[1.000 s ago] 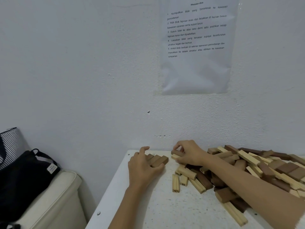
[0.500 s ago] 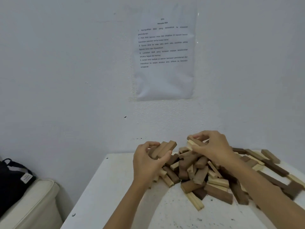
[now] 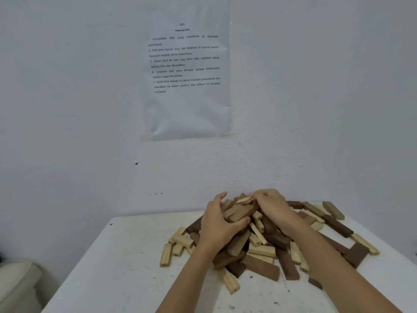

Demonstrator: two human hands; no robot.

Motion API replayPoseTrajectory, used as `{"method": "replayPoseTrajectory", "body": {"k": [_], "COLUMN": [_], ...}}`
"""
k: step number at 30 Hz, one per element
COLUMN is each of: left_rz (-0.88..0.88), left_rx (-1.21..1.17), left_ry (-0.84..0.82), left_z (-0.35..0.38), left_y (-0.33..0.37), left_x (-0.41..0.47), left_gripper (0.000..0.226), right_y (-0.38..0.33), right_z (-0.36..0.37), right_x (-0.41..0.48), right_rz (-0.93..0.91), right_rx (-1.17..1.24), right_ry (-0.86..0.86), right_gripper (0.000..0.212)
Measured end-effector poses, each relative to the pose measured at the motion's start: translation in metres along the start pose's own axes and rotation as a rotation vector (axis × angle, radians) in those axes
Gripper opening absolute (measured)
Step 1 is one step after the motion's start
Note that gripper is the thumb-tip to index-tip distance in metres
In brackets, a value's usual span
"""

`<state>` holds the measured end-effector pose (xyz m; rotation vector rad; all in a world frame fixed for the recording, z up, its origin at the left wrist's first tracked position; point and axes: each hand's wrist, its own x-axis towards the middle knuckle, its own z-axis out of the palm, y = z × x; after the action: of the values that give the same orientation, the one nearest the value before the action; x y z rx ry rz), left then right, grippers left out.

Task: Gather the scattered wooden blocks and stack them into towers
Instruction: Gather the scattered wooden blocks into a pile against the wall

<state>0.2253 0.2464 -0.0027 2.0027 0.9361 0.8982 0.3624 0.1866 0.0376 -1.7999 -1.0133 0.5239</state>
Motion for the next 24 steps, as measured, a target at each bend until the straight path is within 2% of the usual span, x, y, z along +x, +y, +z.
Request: {"method": "replayPoseTrajectory", "body": {"k": [2,7,11,14,19,24], "left_rz": [-0.021,-0.067,0.005,0.096,0.221,0.290], "left_rx": [-0.052,-0.214,-0.191,-0.164,-0.026,0.235], "left_ry": [-0.008,0.002,0.055,0.024,-0.117,-0.236], "left_z": [-0.003,-0.012,-0.016,-0.011,0.025,0.069], "left_y": [0.004,0.018,0.032,0.048,0.063,0.078], "left_x": [-0.002,-0.011,-0.019,-0.030,-0.046,-0.063], "left_gripper": [0.081,0.054,0.047,0.042,0.034,0.054], "right_y": [-0.002,-0.015,-0.038,-0.033,0.027,0.087], "right_z": [0.000,-0.017,-0.066,-0.103,-0.144,-0.159], "right_x": [-0.003,-0.014,-0.036,-0.057,-0.077,-0.084], "right_rz": [-0.011,-0.066,-0.209,-0.301,-0.183,-0.100], "right_rx": [-0.026,-0.071,-0.077,-0.109,-0.279,-0.323], "right_ry": [-0.024,-0.037,-0.024,-0.013,-0.087,0.004], "right_gripper": [0.041,0.038,0.031,0.025,0.022,0.022]}}
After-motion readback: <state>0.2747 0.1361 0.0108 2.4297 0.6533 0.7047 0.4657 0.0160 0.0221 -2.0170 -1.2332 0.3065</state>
